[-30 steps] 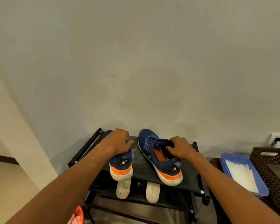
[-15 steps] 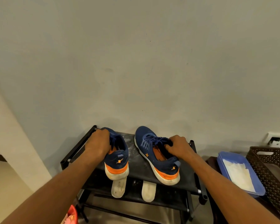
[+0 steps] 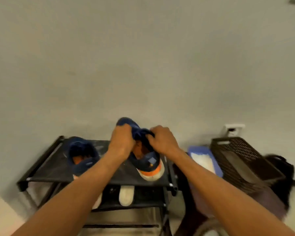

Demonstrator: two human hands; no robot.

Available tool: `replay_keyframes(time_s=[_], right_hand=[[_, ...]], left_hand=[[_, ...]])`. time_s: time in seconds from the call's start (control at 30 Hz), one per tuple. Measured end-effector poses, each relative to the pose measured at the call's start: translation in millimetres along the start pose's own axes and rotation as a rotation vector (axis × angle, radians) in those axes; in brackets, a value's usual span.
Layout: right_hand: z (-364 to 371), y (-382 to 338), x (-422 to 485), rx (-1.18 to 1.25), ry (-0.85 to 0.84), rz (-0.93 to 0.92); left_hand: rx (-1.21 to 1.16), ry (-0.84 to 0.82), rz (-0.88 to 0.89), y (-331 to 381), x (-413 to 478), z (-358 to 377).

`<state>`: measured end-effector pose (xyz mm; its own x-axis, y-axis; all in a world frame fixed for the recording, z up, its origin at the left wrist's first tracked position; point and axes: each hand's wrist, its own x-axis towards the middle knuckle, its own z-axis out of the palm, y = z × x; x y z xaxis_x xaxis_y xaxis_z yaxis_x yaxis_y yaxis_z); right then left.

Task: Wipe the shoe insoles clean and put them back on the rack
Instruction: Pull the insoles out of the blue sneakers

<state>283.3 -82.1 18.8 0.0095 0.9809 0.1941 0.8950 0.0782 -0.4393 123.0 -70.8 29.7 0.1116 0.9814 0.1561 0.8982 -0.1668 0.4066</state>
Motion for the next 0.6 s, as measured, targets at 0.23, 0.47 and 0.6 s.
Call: replay_keyframes(time_s=[0.23,0.47,0.6], right_hand=[[-199,132,-164,-0.149,0.3,0.291],[-247,315,-372,-0.22,0.383,0.697],[-216,404,-453,-0.143,0.39,0.822]], left_hand=[[-0.267,0.109,0.493,241,-87,26],[-0.334,-0.149,0.707,433,-224,177],[-0.284,-0.284,0.768,483,-285,271]])
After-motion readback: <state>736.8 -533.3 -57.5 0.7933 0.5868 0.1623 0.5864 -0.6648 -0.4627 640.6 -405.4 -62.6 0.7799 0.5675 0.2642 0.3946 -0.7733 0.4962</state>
